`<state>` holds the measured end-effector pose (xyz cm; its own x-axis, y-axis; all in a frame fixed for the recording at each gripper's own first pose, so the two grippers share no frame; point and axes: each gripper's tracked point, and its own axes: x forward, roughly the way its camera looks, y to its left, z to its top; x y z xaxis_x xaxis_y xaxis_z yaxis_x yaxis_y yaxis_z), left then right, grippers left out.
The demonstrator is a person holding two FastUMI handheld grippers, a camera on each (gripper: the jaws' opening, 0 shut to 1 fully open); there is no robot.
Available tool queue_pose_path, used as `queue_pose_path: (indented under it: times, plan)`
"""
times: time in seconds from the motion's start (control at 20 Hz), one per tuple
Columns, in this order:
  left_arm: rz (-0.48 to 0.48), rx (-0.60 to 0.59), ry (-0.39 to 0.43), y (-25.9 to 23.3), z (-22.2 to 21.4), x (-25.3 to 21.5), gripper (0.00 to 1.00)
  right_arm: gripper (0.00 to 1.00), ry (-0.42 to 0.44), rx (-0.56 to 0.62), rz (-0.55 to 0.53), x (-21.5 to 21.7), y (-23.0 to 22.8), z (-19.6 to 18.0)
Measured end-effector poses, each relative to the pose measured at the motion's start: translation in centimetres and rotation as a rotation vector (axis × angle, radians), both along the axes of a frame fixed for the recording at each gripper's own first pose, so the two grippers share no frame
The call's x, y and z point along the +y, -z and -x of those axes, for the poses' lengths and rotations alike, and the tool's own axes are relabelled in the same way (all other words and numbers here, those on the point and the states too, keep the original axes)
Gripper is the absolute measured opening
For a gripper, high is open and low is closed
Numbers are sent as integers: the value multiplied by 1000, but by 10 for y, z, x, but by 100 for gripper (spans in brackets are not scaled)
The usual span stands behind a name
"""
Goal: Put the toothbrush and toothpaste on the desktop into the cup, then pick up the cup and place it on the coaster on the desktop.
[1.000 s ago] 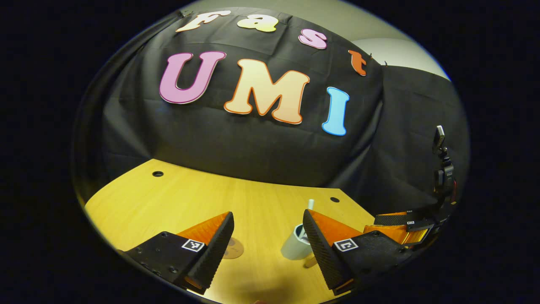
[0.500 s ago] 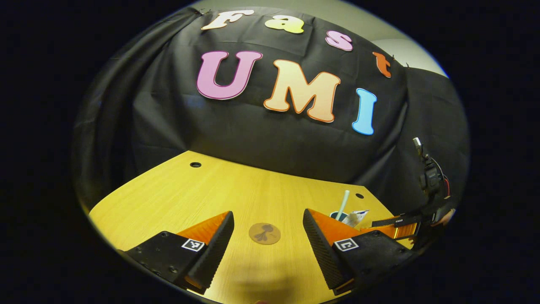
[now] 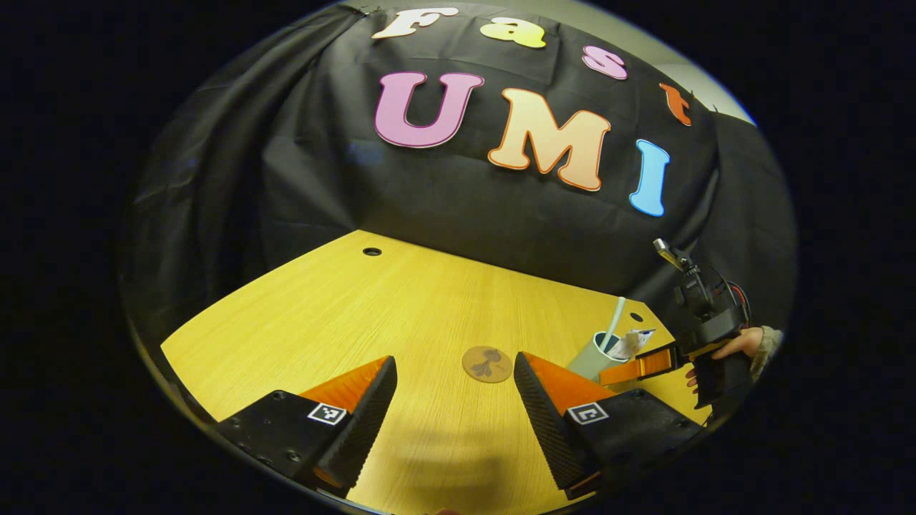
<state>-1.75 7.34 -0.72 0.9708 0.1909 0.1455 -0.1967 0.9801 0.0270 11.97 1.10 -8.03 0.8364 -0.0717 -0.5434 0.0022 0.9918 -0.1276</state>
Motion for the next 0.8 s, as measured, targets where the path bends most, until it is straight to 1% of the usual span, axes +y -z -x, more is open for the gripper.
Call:
queue_pose_path:
  times: [0.05,0.1,0.2,0.25,0.3,0.35,0.5,0.6,0.8]
  plan:
    - [8,-1,-8,2,2,3,95,98,1,20,12,0,3,-1]
    - [17,3,-16,5,2,5,95,92,2,40,24,2,7,-3]
    - [35,25,-27,13,5,11,95,87,5,73,62,0,16,-6]
    - [42,32,-33,15,6,14,96,89,7,88,78,-1,20,-6]
    - [49,39,-39,17,6,15,96,80,8,98,84,0,22,-7]
    - [57,46,-45,20,7,19,96,74,17,100,93,-2,23,-8]
    - [88,60,-48,28,6,20,96,60,38,103,99,-7,23,-9]
    - [107,71,-40,32,4,17,95,51,33,105,110,-8,23,-11]
    - [109,91,-23,37,0,12,96,32,21,84,138,-7,20,-10]
